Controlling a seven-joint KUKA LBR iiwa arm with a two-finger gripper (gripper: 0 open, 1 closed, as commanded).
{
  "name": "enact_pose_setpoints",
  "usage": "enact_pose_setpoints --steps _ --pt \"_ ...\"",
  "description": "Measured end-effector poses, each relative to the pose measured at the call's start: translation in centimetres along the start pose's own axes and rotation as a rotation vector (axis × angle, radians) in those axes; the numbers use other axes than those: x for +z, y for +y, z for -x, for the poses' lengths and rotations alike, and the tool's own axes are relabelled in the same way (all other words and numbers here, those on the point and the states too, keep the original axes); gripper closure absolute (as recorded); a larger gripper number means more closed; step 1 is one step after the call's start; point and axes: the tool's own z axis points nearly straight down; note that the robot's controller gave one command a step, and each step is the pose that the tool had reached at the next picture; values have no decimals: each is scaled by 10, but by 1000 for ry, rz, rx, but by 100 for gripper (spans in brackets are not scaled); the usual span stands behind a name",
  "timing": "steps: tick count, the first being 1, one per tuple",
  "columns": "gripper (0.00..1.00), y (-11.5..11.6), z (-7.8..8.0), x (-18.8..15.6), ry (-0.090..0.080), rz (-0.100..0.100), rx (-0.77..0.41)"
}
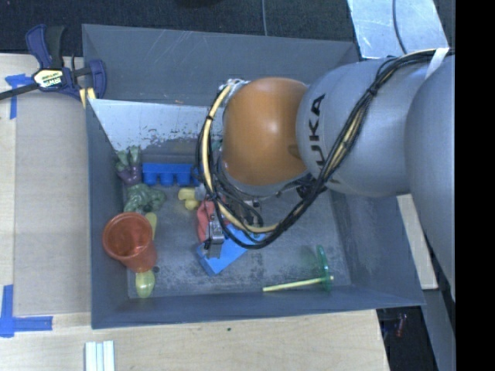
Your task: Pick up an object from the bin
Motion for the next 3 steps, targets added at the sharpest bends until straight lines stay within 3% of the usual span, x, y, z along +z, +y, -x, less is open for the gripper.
enact_pose_setpoints --steps 1,2,3 --pt "0 -1 1 -5 -8 2 3" --pt "0 -69 -37 54 -10 2 23" --pt "100 -83 -12 48 -21 7 -33"
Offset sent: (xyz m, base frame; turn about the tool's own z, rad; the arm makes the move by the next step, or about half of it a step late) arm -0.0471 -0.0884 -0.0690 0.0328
